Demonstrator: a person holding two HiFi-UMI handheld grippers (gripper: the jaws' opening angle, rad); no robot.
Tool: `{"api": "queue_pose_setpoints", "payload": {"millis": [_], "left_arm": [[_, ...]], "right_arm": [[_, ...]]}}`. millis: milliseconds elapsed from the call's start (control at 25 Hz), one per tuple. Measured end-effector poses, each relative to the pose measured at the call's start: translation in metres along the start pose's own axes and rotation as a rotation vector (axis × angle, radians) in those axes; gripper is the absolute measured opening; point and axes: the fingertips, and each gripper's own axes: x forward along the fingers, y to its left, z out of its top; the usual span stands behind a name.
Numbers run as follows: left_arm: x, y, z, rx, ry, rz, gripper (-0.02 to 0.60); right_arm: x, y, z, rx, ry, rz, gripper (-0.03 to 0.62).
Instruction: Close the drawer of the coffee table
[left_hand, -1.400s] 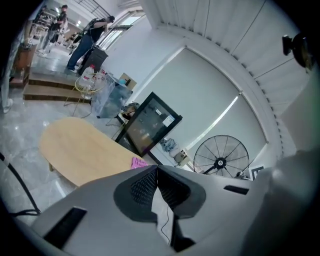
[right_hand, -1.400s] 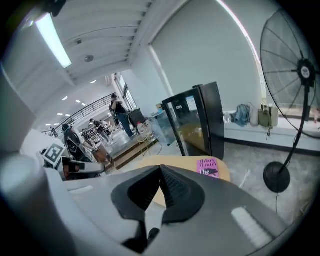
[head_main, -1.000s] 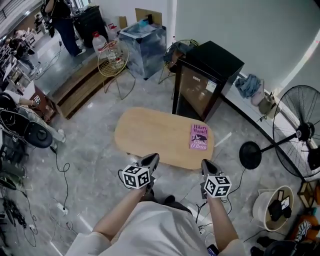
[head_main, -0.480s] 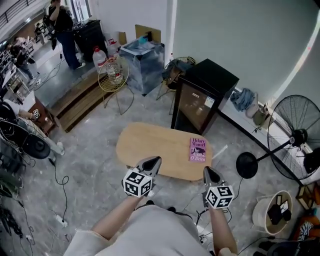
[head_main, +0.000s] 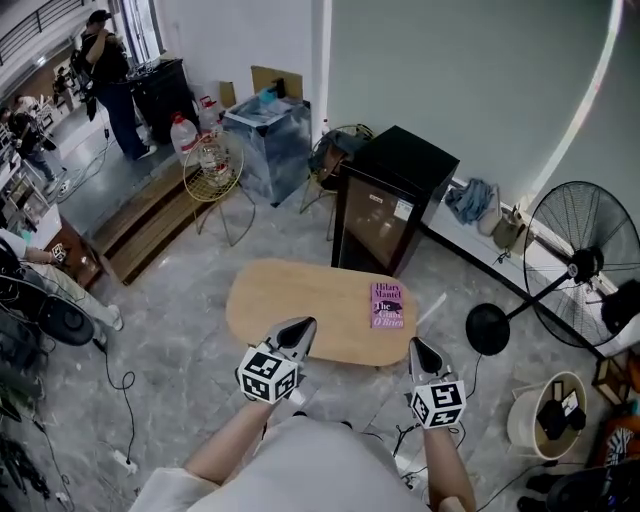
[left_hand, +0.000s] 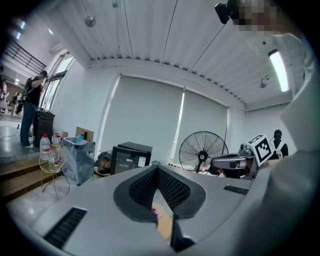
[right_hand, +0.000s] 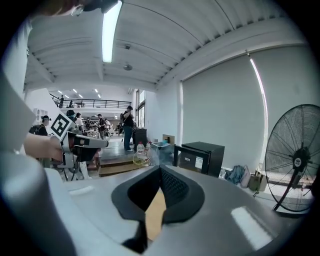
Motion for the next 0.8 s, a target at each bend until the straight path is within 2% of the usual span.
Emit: {"api": "queue_pose_setpoints", "payload": {"millis": [280,440,800], "left_arm": [[0.004,-0.007,-0.005,-0.015,-0.006,-0.014,0.008],[0.007,-0.012,-0.002,-0.022,-0.012,-0.028,0.008],[0.009,-0.016,0.001,-0.029,-0.022,-0.044,0.008]], "right_arm": [[-0.009,-0.004,-0.002,0.016,0.0,-0.012,0.011],[-0.012,-0.005,-0.001,-0.02,0.008,-0.017,0.011],[-0.017,-0.005,0.003,-0.02,-0.008,-0.028,0.011]]}}
